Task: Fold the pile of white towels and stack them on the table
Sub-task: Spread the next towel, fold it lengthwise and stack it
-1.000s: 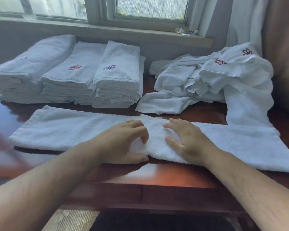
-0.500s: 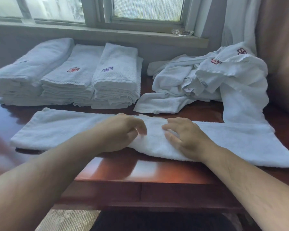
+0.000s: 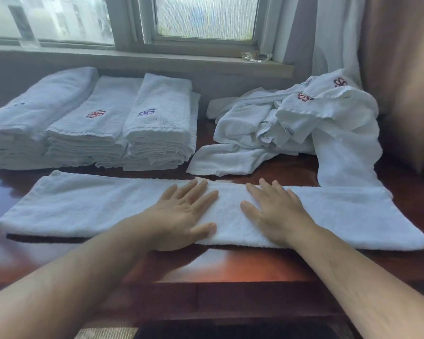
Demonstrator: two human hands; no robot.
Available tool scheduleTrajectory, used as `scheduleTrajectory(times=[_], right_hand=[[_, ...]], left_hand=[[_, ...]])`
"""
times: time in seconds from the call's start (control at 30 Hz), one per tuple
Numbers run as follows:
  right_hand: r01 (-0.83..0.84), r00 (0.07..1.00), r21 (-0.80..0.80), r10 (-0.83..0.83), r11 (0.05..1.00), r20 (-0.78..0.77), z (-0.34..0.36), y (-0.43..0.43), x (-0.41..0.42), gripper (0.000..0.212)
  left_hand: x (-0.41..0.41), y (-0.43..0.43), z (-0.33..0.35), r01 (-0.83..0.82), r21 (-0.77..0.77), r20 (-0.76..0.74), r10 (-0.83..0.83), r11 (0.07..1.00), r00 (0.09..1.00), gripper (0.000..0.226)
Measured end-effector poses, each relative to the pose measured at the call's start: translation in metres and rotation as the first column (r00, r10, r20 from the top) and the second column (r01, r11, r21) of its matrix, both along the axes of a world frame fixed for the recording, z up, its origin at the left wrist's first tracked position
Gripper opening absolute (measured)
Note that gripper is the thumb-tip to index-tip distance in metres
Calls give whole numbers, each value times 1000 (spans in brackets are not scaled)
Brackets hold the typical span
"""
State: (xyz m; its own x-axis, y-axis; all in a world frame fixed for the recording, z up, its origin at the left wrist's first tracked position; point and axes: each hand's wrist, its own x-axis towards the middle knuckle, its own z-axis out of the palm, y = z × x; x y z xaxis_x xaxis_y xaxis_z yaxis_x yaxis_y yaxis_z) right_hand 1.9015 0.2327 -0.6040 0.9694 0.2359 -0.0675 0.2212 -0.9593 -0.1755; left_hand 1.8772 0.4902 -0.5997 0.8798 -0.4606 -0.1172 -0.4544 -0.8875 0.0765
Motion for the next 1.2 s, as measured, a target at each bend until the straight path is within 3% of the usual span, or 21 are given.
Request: scheduleTrajectory(times=[0.2, 0.33, 0.47, 0.53, 0.67, 0.73, 0.87, 0.97, 1.07, 1.13, 1.2], right_hand=[[-54, 998, -11, 54, 998, -14, 4, -8, -1, 74], [15, 996, 109, -24, 994, 89, 9, -21, -8, 55], [212, 909, 56, -218, 976, 355, 12, -50, -22, 31], [387, 816, 101, -392, 916, 425, 14, -73, -29, 32], [691, 640, 181, -708, 700, 297, 20, -121, -44, 50], [739, 557, 334, -810, 585, 184, 20, -134, -52, 58], [630, 419, 695, -905, 347, 71, 17, -140, -73, 72], [493, 324, 869, -936, 46, -134, 14, -138, -86, 59], [238, 342, 915, -854, -326, -393, 25, -129, -94, 23], [208, 415, 856, -750, -472, -515, 32, -124, -95, 23], [224, 554, 771, -574, -596, -603, 41, -113, -93, 19]], left_hand=[[-4, 3, 7, 43, 29, -45, -42, 999, 998, 76], [-3, -1, 18, -36, -119, -135, 19, 992, 991, 59], [0, -30, 19, -3, -125, 110, 16, 992, 994, 50], [0, -50, 14, 26, -166, 131, -4, 986, 991, 53], [1, -71, -2, 8, -99, 128, 5, 995, 992, 66], [0, -74, -4, 7, -76, 131, 3, 997, 991, 69], [-2, -79, -3, 15, -70, 138, -6, 997, 990, 70], [-5, -80, -2, 20, -67, 137, -11, 998, 991, 68], [-5, -80, 0, 13, -67, 138, -4, 998, 990, 68], [-6, -80, 0, 14, -62, 137, -6, 998, 991, 68], [-7, -80, 1, 18, -61, 137, -10, 998, 991, 67]])
